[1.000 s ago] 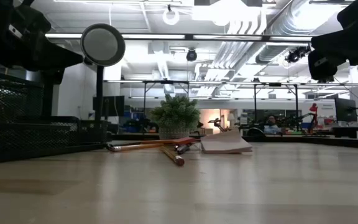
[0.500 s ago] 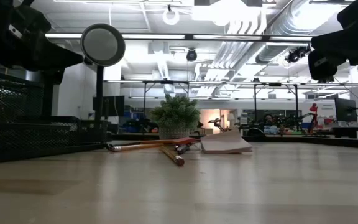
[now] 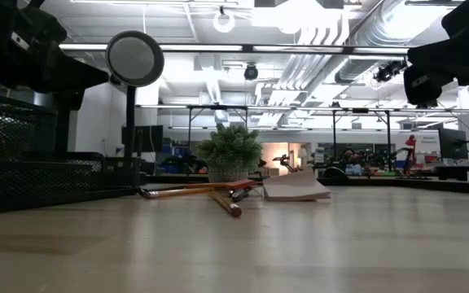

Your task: Pick and place office supplies into organizer

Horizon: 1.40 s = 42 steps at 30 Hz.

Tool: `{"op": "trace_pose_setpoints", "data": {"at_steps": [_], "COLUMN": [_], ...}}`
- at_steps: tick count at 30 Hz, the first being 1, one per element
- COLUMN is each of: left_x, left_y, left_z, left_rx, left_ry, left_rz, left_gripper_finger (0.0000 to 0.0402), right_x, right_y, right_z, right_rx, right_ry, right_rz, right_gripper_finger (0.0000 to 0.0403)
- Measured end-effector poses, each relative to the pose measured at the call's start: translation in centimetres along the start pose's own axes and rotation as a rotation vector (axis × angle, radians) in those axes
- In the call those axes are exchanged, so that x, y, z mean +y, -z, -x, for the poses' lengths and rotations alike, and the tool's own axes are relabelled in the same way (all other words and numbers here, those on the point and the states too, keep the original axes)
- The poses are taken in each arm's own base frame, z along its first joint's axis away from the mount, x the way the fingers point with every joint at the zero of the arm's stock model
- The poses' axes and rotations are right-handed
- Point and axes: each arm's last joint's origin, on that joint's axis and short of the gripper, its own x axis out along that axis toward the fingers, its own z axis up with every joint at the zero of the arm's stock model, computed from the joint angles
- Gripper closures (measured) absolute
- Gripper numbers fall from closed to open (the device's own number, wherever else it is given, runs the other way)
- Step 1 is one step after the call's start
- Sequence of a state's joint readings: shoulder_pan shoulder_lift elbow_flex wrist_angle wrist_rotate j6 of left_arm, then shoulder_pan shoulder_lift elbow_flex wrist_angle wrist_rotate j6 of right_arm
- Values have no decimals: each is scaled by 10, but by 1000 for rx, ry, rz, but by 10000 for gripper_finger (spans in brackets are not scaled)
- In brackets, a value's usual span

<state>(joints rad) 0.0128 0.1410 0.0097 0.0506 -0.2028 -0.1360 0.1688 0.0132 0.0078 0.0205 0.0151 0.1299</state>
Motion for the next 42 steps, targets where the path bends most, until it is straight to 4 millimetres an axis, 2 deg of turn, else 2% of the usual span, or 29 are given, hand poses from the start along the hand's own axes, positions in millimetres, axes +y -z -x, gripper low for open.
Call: {"op": "trace_pose_setpoints", "data": {"at_steps": [6, 15, 21, 27, 30, 35, 42], "left_x": [0, 0, 0, 0, 0, 1, 1], "left_y": [-1, -1, 0, -1, -1, -2, -8], "left_z": [0, 0, 0, 0, 0, 0, 0], "left_rx": [-6, -8, -4, -6, -8, -20, -84], "left_ry": [1, 1, 0, 0, -16, -51, -44], "left_rz": [1, 2, 1, 1, -13, -47, 23], "left_gripper_finger": [399, 400, 400, 401, 401, 401, 401], "right_x": [0, 0, 0, -4, -6, -6, -7], "right_y": [0, -1, -1, -3, -3, -7, -12], "right_z": [0, 0, 0, 0, -1, -5, -12], "right_rx": [-4, -8, -10, -38, -30, -70, -43], "right_ry": [0, 1, 3, 155, 203, 243, 318], "right_rz": [9, 168, 112, 106, 107, 95, 42], "right_gripper_finger": [402, 402, 402, 399, 383, 327, 265]}}
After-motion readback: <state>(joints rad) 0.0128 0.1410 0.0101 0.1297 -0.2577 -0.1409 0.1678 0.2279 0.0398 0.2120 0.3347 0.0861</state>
